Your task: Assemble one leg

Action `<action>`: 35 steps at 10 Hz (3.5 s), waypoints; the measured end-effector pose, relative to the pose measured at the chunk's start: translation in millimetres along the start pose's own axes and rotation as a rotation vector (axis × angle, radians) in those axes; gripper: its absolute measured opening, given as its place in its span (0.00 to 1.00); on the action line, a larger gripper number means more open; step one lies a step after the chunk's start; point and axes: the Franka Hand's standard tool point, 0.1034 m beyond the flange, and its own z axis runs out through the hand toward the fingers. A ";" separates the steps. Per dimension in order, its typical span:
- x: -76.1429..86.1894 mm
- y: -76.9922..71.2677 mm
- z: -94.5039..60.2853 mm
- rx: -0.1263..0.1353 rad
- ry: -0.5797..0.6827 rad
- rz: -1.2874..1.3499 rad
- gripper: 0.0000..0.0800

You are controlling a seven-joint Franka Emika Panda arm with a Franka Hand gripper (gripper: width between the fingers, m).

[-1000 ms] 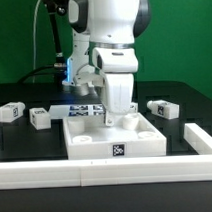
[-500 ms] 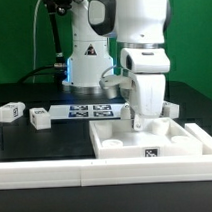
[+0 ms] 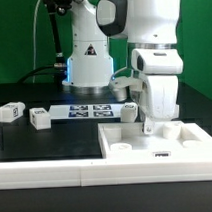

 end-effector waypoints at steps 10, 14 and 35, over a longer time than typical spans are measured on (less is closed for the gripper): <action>0.2 -0.2 0.1 0.004 -0.002 0.004 0.80; 9.8 -7.4 -28.7 -0.021 -0.009 0.029 0.81; 101.4 -77.1 -41.4 0.017 0.097 1.099 0.81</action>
Offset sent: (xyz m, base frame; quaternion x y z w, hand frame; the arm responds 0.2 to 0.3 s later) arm 0.0000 0.0000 0.0000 0.0000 0.0000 0.0000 1.0000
